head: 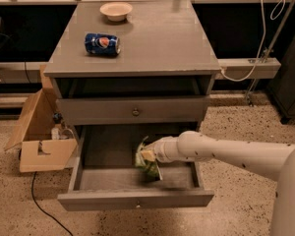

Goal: Place green jalapeno chip bag into middle drawer

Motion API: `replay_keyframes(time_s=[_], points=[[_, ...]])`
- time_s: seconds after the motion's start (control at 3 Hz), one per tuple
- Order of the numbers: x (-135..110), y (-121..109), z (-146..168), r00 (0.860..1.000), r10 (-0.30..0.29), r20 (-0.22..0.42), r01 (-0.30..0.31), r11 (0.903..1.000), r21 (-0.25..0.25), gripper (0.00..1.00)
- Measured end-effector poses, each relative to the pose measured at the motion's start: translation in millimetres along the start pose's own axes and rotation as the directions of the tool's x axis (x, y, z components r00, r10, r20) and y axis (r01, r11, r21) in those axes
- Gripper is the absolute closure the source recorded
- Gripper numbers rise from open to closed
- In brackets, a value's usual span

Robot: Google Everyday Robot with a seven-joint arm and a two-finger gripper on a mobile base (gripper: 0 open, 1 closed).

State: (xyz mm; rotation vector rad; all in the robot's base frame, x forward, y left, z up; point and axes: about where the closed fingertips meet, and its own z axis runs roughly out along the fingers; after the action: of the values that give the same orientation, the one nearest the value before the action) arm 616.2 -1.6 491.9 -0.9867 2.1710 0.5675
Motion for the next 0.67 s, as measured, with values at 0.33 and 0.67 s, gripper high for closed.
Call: replay_keyframes(time_s=[0.33, 0.67], points=[[0.0, 0.0, 0.0, 1.000, 0.000, 0.000, 0.000, 1.0000, 0.000, 0.05], [2.1, 1.3, -8.2, 1.000, 0.001, 0.026, -0.001, 1.0000, -0.007, 0.00]])
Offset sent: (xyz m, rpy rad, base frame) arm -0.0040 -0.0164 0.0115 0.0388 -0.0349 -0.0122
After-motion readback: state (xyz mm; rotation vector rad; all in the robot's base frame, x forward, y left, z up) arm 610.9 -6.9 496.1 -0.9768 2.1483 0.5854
